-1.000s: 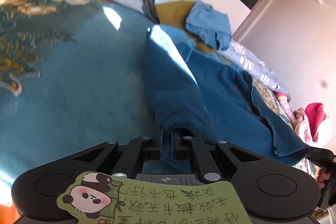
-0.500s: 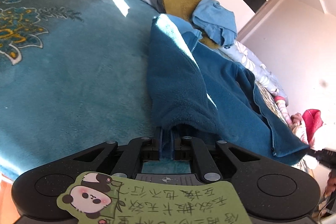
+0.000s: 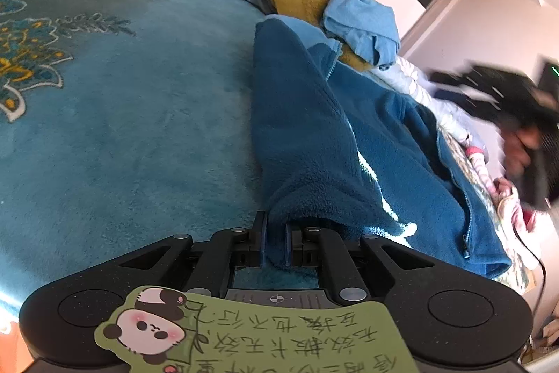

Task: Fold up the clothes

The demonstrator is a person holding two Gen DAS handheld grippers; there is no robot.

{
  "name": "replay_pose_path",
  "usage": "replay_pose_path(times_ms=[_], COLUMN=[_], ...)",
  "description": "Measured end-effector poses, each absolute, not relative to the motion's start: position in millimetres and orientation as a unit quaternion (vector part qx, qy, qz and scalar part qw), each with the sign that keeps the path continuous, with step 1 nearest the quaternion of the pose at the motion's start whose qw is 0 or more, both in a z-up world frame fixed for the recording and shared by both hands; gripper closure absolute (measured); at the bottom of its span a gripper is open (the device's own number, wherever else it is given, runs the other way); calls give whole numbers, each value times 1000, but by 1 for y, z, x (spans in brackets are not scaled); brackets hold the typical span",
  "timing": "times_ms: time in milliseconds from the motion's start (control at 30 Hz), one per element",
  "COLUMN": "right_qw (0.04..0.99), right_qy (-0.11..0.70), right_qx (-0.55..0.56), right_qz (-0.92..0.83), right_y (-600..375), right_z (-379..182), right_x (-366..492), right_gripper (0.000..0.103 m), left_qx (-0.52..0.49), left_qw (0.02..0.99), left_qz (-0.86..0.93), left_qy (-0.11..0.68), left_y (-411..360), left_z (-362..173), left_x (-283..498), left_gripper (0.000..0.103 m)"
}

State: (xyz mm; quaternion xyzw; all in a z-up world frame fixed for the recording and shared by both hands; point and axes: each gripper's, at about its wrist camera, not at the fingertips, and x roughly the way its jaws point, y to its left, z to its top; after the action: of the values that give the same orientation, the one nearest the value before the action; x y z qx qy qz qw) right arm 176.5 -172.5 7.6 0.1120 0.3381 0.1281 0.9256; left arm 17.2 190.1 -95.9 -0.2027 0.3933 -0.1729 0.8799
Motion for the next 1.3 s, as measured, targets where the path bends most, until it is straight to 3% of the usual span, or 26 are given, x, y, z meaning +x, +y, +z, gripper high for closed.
replay_pose_path(times_ms=[200, 567, 600, 667, 700, 1100, 1300], right_qw=[898, 867, 866, 864, 864, 893, 877], right_qy=[391, 443, 442, 439, 437, 388, 448], right_qx=[132, 172, 175, 180, 180, 155, 136], right_qz=[152, 151, 155, 168, 172, 169, 104], right_y=[-128, -87, -85, -80, -78, -141, -156], right_z=[-23, -69, -70, -71, -70, 24, -25], right_x=[244, 287, 286, 284, 283, 233, 244], right_gripper=[64, 61, 62, 89, 94, 97, 97], left_qx=[-208, -203, -204, -207, -206, -246, -236], left_qw=[876, 877, 877, 877, 878, 877, 877], left_qz=[-174, -174, -173, -173, -172, -179, -174], left_qy=[398, 400, 399, 398, 396, 372, 380], left_y=[190, 186, 186, 187, 186, 191, 185], left_z=[-97, -95, -95, -95, -95, -82, -85], left_x=[18, 19, 19, 19, 18, 6, 9], left_gripper=[96, 96, 96, 96, 96, 97, 97])
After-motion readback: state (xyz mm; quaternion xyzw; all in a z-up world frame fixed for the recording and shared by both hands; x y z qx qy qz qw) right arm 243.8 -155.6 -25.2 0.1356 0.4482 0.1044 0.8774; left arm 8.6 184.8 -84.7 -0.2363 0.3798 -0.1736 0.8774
